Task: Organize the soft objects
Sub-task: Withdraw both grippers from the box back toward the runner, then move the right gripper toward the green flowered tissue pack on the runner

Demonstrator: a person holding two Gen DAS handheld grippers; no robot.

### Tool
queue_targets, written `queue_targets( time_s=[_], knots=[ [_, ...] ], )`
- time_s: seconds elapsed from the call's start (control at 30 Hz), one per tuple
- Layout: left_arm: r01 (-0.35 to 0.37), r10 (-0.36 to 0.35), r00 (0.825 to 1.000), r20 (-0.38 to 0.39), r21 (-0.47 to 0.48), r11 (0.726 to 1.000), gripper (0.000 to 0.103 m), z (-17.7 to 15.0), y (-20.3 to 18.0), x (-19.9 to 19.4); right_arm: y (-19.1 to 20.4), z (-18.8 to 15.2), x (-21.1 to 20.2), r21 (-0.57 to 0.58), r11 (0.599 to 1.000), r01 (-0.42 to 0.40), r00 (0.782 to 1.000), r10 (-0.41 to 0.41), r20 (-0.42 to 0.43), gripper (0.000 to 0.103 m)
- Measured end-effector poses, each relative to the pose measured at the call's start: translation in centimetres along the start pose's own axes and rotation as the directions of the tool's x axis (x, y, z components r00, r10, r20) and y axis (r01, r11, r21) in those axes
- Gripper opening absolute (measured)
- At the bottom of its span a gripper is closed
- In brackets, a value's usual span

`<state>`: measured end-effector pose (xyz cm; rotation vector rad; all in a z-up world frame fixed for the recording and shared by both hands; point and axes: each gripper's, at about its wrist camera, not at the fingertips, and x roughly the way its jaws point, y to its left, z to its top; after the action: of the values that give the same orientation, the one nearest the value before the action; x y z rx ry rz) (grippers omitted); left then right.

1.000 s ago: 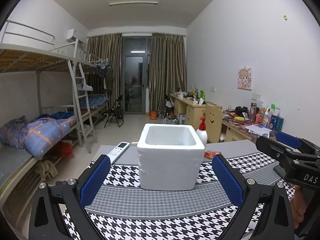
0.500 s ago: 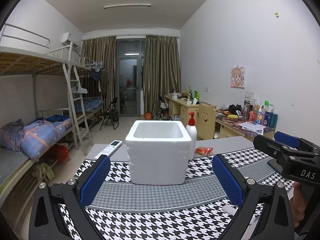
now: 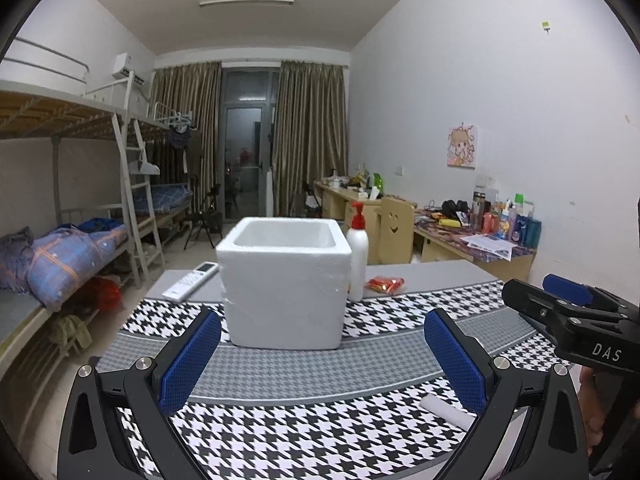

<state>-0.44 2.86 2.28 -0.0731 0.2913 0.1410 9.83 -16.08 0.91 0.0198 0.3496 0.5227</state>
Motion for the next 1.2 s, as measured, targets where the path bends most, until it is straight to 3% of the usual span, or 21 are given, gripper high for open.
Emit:
queue_targets(
  time_s=[0.63,1.2],
  knots=[
    [0.071,-0.07,0.995,-0.072,0.007,0.997,0.102,-2.0,-3.4,1.5,-2.6,-2.2,-0.6,0.028,0.998,0.056,0.998,-0.055,-0.039,0.095],
    [0.045,-0.047,0.986,-0.162,-0.017,0.999,0.102,-3.9,-6.6,4.1,-6.4,-3.6,0.9,0.024,0.996,0.081,0.99,-0.077,-0.118,0.095]
  ],
)
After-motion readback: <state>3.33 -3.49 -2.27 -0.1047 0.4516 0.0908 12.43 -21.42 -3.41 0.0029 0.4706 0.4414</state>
